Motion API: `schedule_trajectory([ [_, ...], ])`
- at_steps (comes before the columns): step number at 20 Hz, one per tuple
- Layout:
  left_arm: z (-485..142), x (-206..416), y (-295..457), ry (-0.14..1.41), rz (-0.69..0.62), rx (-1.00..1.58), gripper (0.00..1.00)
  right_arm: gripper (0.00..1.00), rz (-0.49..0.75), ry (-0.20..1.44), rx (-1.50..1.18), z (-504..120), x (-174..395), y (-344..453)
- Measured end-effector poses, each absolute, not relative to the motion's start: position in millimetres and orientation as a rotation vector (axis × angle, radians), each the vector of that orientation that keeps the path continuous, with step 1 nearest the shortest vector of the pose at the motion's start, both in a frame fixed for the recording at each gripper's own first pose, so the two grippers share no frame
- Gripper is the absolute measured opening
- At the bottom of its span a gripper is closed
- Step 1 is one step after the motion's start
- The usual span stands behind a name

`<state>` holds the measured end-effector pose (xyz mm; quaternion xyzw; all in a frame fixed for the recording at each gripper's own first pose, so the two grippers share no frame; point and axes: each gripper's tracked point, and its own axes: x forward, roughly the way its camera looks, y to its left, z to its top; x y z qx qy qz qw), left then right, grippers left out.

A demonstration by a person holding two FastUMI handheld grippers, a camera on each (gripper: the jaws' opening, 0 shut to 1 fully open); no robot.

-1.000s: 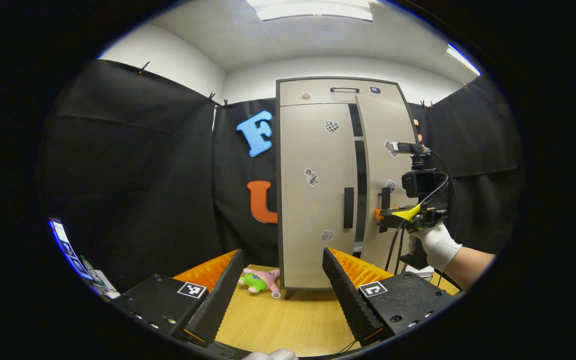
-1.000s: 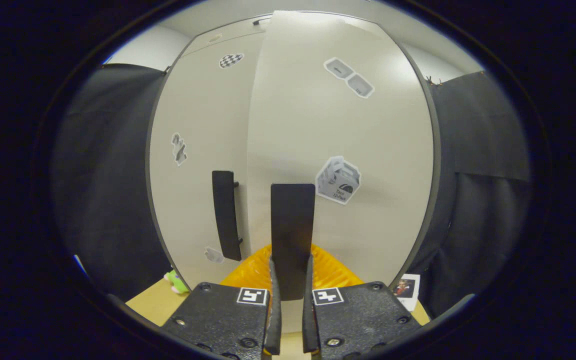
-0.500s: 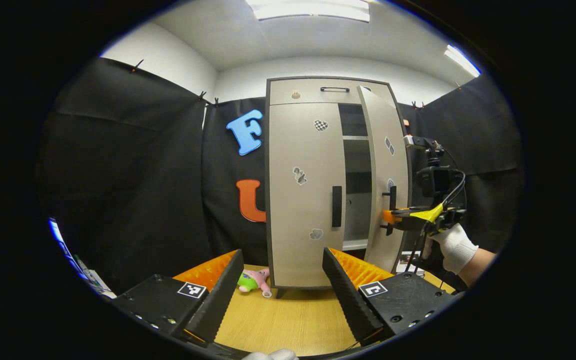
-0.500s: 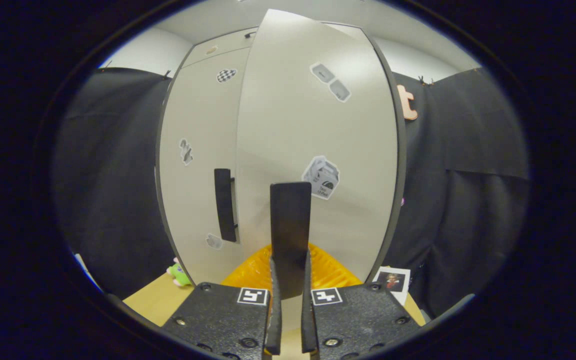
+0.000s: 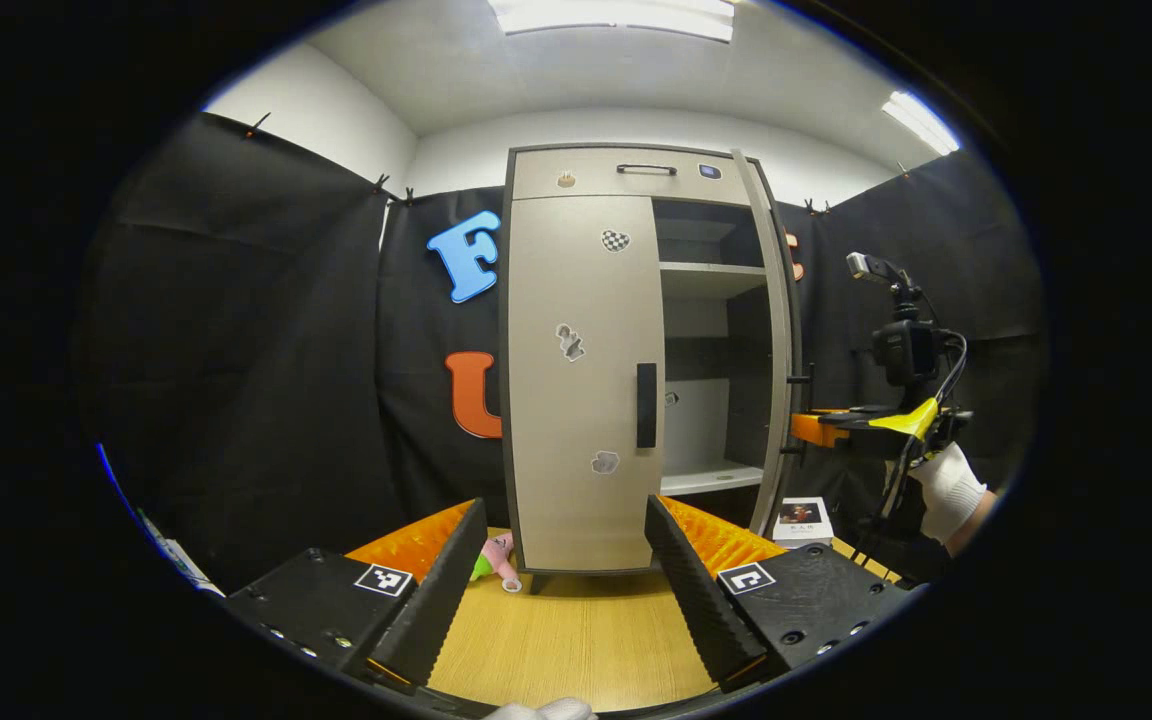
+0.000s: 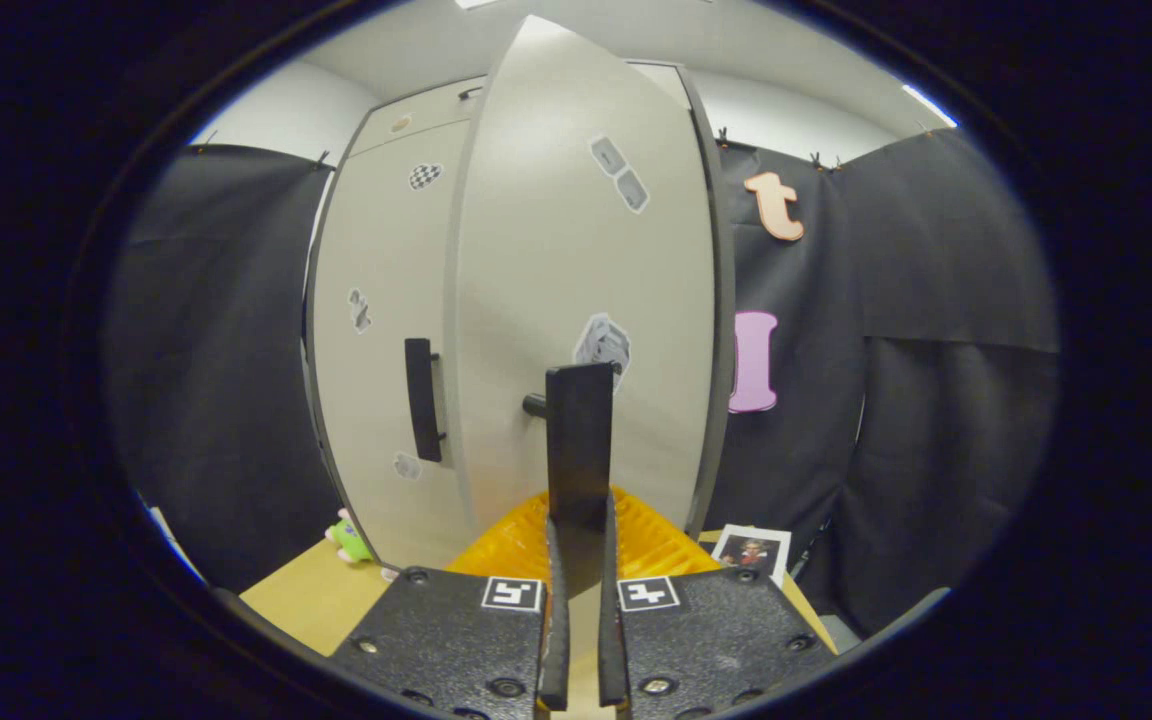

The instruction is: Open the right door of the double-door shoe cabinet with the right hand, and open the left door with the left hand.

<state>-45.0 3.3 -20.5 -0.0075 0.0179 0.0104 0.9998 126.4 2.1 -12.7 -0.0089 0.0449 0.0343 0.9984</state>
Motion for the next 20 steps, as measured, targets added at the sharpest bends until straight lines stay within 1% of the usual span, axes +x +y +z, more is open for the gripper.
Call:
schedule_trajectory([
  [2,-19.5,-41.6,-0.9,0.035,0.009,-0.018,0.95,0.14,0.064,0.089,-0.009,-12.5,122.1,-5.9],
  [3,-17.8,-40.2,-3.3,0.035,0.002,-0.02,0.95,0.11,0.065,0.089,-0.008,-12.5,108.0,-14.6],
  [4,-18.4,-40.1,-5.9,0.035,-0.004,-0.021,0.95,0.13,0.064,0.089,-0.005,-12.0,106.2,-18.8],
  [8,-16.8,-34.7,-14.6,0.032,-0.023,-0.025,0.95,0.11,0.034,0.086,-0.003,-11.4,96.7,-43.4],
  [11,-16.7,-31.7,-24.0,0.035,-0.037,-0.024,0.95,0.07,0.018,0.083,-0.001,-10.7,93.4,-65.2],
  [13,-16.2,-29.3,-30.4,0.04,-0.049,-0.027,0.95,0.05,-0.009,0.088,-0.002,-10.6,90.9,-85.9],
  [15,-12.6,-28.6,-35.4,0.03,-0.056,-0.03,0.95,0.04,-0.029,0.081,-0.006,-11.6,102.1,-102.2],
  [18,-12.2,-27.0,-40.9,0.033,-0.06,-0.028,0.95,0.04,-0.086,0.072,-0.065,-12.0,97.4,-140.3],
  [20,-13.1,-24.7,-42.2,0.039,-0.06,-0.028,0.95,0.04,-0.021,0.076,0.023,-9.8,97.3,-130.3],
])
